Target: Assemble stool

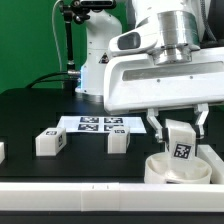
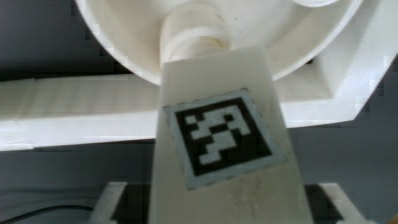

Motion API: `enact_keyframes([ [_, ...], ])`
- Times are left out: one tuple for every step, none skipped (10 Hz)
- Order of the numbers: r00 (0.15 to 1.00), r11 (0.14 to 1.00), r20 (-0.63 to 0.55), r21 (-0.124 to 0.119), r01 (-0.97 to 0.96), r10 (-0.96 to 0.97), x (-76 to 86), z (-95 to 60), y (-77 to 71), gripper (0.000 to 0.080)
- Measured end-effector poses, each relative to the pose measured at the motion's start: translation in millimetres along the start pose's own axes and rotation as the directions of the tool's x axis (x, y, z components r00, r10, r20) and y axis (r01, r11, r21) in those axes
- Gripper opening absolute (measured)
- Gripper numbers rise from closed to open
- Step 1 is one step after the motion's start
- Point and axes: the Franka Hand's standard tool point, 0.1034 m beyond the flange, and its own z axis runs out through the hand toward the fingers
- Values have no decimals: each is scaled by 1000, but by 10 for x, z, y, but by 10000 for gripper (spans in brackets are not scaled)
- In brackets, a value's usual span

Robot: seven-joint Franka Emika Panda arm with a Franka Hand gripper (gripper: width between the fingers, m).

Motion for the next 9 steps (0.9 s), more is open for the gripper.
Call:
enact_keyframes([
  [1000,1000,0,0,-1,1,0,0,5,327],
  [1000,1000,-1,-4,-12,12,5,-1,70,327],
  [999,999,-2,-4,-36,36,-1,-2,102,327],
  [999,999,0,-1,-52,52,-12,0,73,327],
  [998,998,0,0,-55,55,-14,0,68,327],
  [998,998,1,1,-64,64,-17,0,63,327],
  [998,998,-1,1,-67,67,-16,1,65,327],
  [998,998,-4,0,-66,66,-13,0,64,327],
  [998,998,-4,0,-65,65,-13,0,64,327],
])
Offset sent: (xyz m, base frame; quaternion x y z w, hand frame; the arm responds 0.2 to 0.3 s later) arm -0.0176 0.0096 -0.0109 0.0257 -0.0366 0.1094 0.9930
